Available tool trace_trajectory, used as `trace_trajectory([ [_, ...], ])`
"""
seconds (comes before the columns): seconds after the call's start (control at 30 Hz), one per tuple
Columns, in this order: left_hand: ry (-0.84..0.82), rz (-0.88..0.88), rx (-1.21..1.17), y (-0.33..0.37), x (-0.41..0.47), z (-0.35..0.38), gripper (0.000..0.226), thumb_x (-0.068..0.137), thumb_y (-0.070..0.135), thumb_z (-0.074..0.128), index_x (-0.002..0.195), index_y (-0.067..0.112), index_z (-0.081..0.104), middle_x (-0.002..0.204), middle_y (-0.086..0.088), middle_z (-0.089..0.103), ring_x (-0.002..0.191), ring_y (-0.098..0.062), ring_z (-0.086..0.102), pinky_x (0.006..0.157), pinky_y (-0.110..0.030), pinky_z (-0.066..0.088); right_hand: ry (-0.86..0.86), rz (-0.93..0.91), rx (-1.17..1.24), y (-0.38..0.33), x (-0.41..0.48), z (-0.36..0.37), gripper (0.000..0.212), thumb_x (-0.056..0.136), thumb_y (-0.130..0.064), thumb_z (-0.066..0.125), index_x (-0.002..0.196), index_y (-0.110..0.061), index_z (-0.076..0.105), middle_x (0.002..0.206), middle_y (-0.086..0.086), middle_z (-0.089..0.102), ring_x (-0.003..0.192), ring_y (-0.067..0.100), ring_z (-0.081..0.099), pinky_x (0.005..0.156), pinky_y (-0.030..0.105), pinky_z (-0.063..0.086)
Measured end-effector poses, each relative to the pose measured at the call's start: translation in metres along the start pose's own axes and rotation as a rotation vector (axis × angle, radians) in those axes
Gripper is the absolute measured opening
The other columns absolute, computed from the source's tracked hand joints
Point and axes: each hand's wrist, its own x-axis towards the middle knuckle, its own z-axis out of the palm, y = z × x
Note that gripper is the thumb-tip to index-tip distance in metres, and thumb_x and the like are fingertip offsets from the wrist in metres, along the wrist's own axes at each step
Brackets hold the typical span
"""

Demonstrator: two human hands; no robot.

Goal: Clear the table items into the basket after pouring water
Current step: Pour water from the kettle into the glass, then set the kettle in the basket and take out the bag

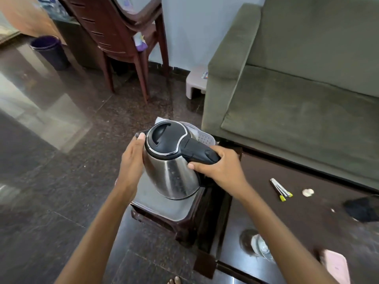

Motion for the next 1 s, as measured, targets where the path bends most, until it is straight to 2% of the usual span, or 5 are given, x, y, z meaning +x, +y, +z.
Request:
trace_trajectory([
  [0.23, 0.014, -0.048, 0.056, -0.033, 0.036, -0.030, 0.018, 0.095, 0.031, 0.047, 0.096, 0.020, 0.062, 0.085, 0.013, 0.063, 0.077, 0.003, 0.057, 0.064, -0.005, 0.045, -0.034, 0.114, 0.018, 0.034, 0.019, 0.066, 0.030, 0.062, -0.020, 0.085, 0.077, -0.004, 0.064, 0.069, 0.010, 0.063, 0.063, 0.008, 0.049, 0.058, 0.026, 0.040],
  [0.63, 0.077, -0.118, 0.063, -0.061, 0.045, -0.032, 0.031, 0.083, 0.020, 0.067, 0.112, 0.020, 0.055, 0.096, 0.018, 0.061, 0.070, 0.024, 0.057, 0.062, -0.001, 0.045, -0.536, 0.233, -0.027, 0.060, 0.043, 0.044, 0.047, 0.067, -0.055, 0.068, 0.078, -0.009, 0.064, 0.071, -0.001, 0.053, 0.067, 0.005, 0.047, 0.061, 0.021, 0.036],
  [0.7, 0.086, -0.124, 0.069, -0.061, 0.045, -0.032, 0.037, 0.083, 0.021, 0.067, 0.117, 0.018, 0.053, 0.095, 0.020, 0.059, 0.068, 0.027, 0.055, 0.065, -0.006, 0.045, -0.364, 0.227, -0.022, 0.056, 0.079, 0.034, 0.025, 0.080, -0.042, 0.065, 0.072, -0.018, 0.066, 0.071, -0.004, 0.059, 0.068, 0.003, 0.051, 0.064, 0.014, 0.038],
  [0.8, 0.090, -0.125, 0.072, -0.064, 0.047, -0.032, 0.039, 0.081, 0.023, 0.069, 0.117, 0.019, 0.055, 0.096, 0.020, 0.060, 0.072, 0.025, 0.056, 0.070, -0.010, 0.042, 0.060, 0.077, -0.312, 0.073, 0.152, 0.048, 0.011, 0.082, -0.022, 0.066, 0.086, -0.012, 0.069, 0.089, 0.005, 0.064, 0.085, 0.015, 0.058, 0.076, 0.023, 0.044],
  [1.0, 0.081, -0.128, 0.087, -0.063, 0.048, -0.033, 0.034, 0.080, 0.024, 0.069, 0.112, 0.023, 0.056, 0.100, 0.018, 0.062, 0.075, 0.026, 0.056, 0.067, -0.007, 0.044, -0.002, -0.091, -1.144, 0.113, 0.207, 0.094, 0.029, 0.083, -0.026, 0.059, 0.105, -0.009, 0.054, 0.110, 0.013, 0.050, 0.101, 0.033, 0.047, 0.081, 0.041, 0.039],
])
